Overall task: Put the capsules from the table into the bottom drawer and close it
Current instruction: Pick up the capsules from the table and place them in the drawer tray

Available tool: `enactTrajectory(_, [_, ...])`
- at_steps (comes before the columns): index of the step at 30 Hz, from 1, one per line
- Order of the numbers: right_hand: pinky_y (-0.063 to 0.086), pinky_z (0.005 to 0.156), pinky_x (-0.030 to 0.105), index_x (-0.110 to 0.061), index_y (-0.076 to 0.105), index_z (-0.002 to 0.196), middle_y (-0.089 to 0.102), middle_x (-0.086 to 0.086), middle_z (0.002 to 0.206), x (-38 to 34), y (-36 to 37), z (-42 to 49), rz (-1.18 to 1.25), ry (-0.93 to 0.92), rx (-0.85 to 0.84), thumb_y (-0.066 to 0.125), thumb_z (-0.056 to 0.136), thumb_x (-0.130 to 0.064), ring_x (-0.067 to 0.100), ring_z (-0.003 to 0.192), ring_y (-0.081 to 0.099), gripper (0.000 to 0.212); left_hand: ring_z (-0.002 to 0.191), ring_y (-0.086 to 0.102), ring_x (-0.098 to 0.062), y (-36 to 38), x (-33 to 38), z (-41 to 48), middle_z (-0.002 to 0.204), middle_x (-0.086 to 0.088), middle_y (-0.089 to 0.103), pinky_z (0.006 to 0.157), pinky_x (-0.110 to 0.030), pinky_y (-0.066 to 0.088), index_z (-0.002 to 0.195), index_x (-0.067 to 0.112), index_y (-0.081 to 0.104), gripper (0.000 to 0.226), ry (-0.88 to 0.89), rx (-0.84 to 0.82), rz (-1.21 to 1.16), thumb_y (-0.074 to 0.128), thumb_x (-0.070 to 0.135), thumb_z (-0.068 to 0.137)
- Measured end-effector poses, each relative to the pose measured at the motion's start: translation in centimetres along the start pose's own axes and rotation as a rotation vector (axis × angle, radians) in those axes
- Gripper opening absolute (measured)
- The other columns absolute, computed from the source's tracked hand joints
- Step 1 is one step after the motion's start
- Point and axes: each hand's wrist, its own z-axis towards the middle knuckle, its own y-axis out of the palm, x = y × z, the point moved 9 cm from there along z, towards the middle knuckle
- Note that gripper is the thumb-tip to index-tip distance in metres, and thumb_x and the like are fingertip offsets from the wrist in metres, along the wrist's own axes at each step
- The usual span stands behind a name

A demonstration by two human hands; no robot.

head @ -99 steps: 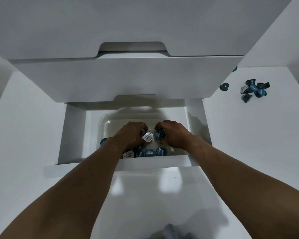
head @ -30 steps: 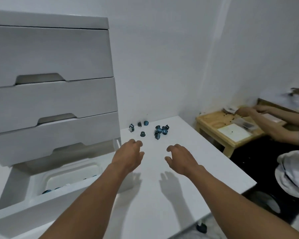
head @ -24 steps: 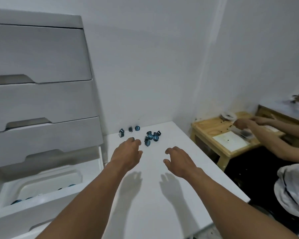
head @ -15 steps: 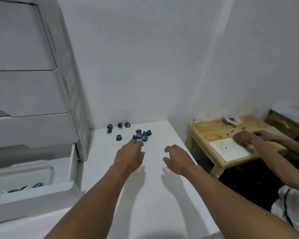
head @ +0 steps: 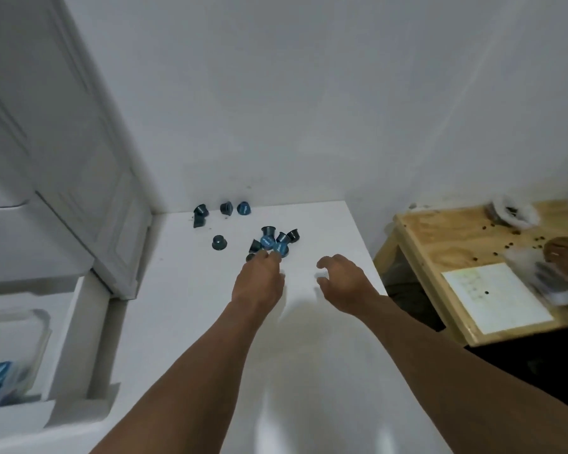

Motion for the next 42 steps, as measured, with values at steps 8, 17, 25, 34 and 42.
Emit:
enactTrajectory(8, [0.038, 0.088, 0.028, -0.019, 0.049, 0.13, 0.053, 0.007, 0.127, 2.0, 2.3, 12.1, 0.066, -0.024, -0.004, 0.051, 0.095, -0.021, 0.027, 0.11, 0.056, 0.036, 0.096, 0.062, -0.026, 5.7, -1.2, 9.7, 0.122, -0.006, 0.053, 0.075, -0.038, 0.054, 0.116, 0.012, 0.054, 0.031, -0.046, 0.018, 0.013, 0.06, 0.023, 0.088])
enactTrajectory(17, [0.04, 0.094, 0.031, -0.025, 0.045, 0.135, 0.052, 0.01, 0.129, 1.7, 5.9, 17.7, 0.122, -0.095, -0.055, 0.051, 0.091, -0.014, 0.029, 0.115, 0.053, 0.046, 0.098, 0.061, -0.028, 8.9, -3.8, 13.9, 0.131, -0.003, 0.048, 0.071, -0.036, 0.051, 0.126, 0.015, 0.05, 0.035, -0.081, -0.017, 0.009, 0.055, 0.025, 0.092])
enactTrajectory(25, [0.032, 0.069, 0.029, -0.021, 0.044, 0.108, 0.051, 0.008, 0.101, -0.2, 6.7, 19.9, 0.195, -0.073, -0.032, 0.054, 0.086, -0.021, 0.029, 0.087, 0.051, 0.024, 0.09, 0.057, -0.036, 7.0, -7.8, 15.0, 0.113, -0.011, 0.05, 0.074, -0.037, 0.046, 0.115, 0.013, 0.054, 0.031, -0.141, -0.017, -0.008, 0.061, 0.022, 0.086])
enactTrajectory(34, [0.033, 0.066, 0.03, -0.011, 0.047, 0.086, 0.05, 0.009, 0.088, -0.1, 7.7, 16.6, 0.12, -0.017, -0.081, 0.06, 0.087, -0.021, 0.028, 0.079, 0.05, 0.016, 0.105, 0.052, -0.034, 7.5, -9.1, 12.5, 0.121, -0.015, 0.045, 0.085, -0.032, 0.044, 0.115, 0.014, 0.058, 0.033, -0.162, -0.175, -0.025, 0.068, 0.021, 0.084])
enactTrajectory(42, [0.036, 0.064, 0.029, -0.01, 0.05, 0.089, 0.052, 0.008, 0.087, -0.7, 5.5, 9.8, 0.131, -0.056, -0.041, 0.051, 0.084, -0.009, 0.027, 0.077, 0.051, 0.005, 0.101, 0.055, -0.031, 4.5, -6.1, 7.1, 0.115, -0.015, 0.05, 0.084, -0.03, 0.042, 0.119, 0.013, 0.059, 0.038, -0.11, -0.158, -0.004, 0.069, 0.022, 0.084])
